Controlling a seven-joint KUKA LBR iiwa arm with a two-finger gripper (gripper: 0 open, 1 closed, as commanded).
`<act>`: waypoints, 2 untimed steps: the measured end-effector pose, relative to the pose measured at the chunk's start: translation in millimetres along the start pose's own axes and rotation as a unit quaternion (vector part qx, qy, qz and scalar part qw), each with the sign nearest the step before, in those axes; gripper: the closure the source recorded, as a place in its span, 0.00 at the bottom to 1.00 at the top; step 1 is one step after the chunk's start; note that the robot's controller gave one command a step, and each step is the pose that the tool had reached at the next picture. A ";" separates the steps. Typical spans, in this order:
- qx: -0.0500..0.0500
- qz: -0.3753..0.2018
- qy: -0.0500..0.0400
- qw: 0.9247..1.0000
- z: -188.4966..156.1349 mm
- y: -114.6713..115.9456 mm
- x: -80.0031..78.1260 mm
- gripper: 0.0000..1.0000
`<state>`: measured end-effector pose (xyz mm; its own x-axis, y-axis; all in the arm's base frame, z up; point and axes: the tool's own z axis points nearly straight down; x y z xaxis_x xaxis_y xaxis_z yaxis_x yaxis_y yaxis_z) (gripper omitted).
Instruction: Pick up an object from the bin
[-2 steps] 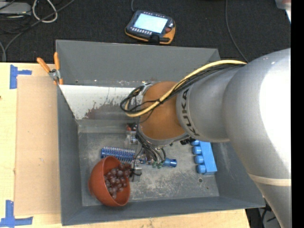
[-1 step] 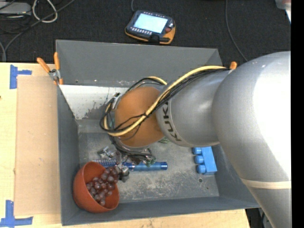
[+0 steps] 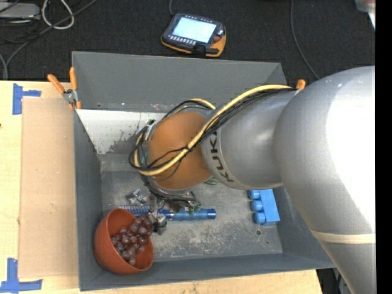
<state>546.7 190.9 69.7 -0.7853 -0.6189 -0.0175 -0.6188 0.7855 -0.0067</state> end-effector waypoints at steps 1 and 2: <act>0.001 -0.025 -0.002 1.000 0.6 -14.8 -13.5 1.00; -0.001 -0.032 0.000 1.000 -91.3 -11.9 -17.5 1.00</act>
Offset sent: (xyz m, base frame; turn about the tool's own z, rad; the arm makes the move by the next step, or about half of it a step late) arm 0.0193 0.0041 0.1812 -0.0803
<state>566.2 191.8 161.4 -0.7448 -0.6671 -0.0164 -0.6671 0.7449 -0.0066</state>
